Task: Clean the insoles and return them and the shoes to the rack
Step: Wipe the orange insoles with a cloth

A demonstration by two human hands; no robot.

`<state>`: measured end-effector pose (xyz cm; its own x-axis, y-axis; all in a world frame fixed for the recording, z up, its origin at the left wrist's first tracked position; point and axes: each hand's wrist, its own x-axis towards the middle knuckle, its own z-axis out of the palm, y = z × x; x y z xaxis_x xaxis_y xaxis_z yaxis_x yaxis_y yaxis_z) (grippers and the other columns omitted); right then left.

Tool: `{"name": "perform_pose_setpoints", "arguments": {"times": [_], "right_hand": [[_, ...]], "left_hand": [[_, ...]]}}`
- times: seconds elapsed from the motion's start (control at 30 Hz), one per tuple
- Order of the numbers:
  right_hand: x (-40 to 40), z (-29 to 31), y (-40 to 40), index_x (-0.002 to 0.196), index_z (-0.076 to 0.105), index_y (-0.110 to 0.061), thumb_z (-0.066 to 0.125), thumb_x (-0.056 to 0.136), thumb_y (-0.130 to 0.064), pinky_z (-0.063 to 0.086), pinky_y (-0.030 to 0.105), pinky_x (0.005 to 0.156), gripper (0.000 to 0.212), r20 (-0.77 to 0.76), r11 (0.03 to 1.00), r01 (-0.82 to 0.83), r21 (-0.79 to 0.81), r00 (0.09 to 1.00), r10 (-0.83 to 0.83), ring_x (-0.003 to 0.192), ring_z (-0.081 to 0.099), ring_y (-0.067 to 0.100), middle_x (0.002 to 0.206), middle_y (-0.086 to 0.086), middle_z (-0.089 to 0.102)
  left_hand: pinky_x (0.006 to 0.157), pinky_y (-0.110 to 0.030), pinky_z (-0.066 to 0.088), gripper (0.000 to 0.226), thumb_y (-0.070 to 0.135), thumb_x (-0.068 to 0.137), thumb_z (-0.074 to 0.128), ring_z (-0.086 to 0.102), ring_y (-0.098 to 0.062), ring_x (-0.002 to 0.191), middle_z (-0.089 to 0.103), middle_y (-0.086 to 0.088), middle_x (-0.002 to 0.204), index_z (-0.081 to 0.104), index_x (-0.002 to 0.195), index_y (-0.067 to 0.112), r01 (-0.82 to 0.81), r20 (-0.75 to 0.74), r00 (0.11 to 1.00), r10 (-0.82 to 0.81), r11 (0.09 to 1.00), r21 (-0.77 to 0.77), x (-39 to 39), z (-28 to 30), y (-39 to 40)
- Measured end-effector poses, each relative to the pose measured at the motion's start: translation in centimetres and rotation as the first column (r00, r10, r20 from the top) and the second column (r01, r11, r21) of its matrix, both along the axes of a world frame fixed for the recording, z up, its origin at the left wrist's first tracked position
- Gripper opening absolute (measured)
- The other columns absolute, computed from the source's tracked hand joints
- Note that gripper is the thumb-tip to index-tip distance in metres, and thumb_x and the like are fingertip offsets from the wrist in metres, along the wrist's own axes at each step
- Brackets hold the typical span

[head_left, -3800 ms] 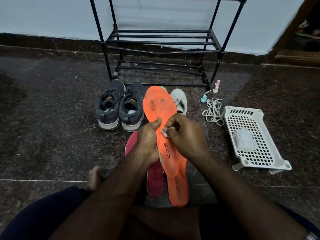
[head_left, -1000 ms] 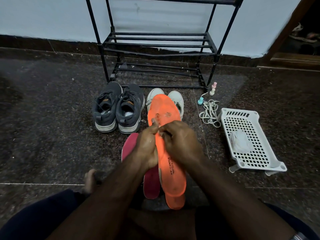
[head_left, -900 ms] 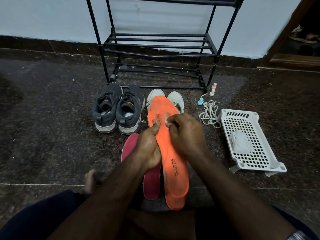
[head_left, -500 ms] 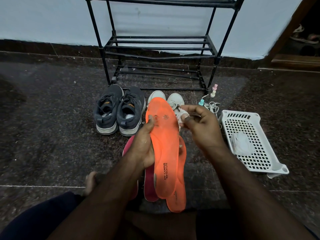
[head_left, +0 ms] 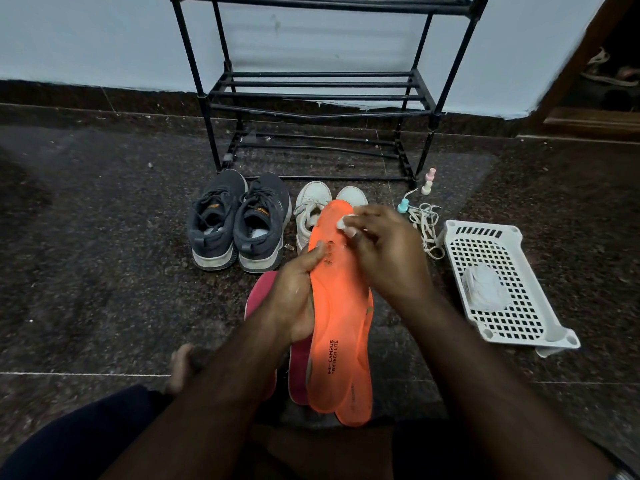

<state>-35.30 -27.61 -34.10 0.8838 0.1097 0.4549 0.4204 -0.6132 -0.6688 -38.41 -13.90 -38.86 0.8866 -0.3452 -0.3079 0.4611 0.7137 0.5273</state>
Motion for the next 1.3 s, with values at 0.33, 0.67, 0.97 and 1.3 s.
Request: {"name": "perform_pose_setpoints", "arguments": {"times": [0.33, 0.67, 0.97, 1.3], "right_hand": [[-0.5, -0.8, 1.7, 0.083, 0.073, -0.01, 0.069, 0.077, -0.001, 0.047, 0.028, 0.078, 0.011, 0.1, 0.995, 0.043, -0.092, 0.994, -0.034, 0.081, 0.064, 0.019, 0.084, 0.004, 0.07], [-1.0, -0.8, 1.6, 0.082, 0.072, -0.011, 0.065, 0.076, 0.003, 0.043, 0.018, 0.077, 0.017, 0.057, 0.998, 0.035, -0.057, 0.998, -0.032, 0.08, 0.063, 0.015, 0.084, 0.002, 0.071], [-1.3, -0.7, 1.4, 0.083, 0.072, -0.011, 0.066, 0.076, 0.001, 0.044, 0.019, 0.076, 0.015, 0.035, 0.997, 0.026, -0.067, 0.999, -0.024, 0.079, 0.062, 0.011, 0.084, 0.0, 0.071], [-1.1, -0.2, 1.0, 0.082, 0.07, -0.012, 0.065, 0.075, 0.002, 0.046, 0.024, 0.074, 0.016, 0.065, 0.998, 0.02, -0.067, 0.998, -0.016, 0.077, 0.061, 0.013, 0.082, -0.001, 0.07]], "left_hand": [[0.105, -0.056, 0.045, 0.051, 0.042, 0.105, 0.038, 0.062, -0.04, 0.118, 0.066, -0.024, 0.124, 0.07, 0.122, 0.006, -0.013, -0.027, 1.0, 0.013, 1.0, 0.021, -0.2, -0.1, -0.1], [0.103, -0.053, 0.047, 0.054, 0.042, 0.105, 0.035, 0.066, -0.036, 0.111, 0.07, -0.021, 0.117, 0.074, 0.113, 0.006, 0.012, -0.043, 0.999, -0.011, 1.0, 0.01, -0.4, 0.2, -0.3], [0.098, -0.05, 0.051, 0.053, 0.042, 0.105, 0.035, 0.068, -0.034, 0.106, 0.071, -0.019, 0.111, 0.075, 0.109, 0.008, 0.029, -0.05, 0.998, -0.029, 1.0, 0.01, -0.4, 0.5, -0.5], [0.107, -0.058, 0.042, 0.053, 0.04, 0.103, 0.039, 0.059, -0.039, 0.12, 0.062, -0.023, 0.129, 0.054, 0.138, 0.004, 0.029, -0.062, 0.998, -0.028, 0.999, 0.016, -0.5, 0.9, -0.6]]}}
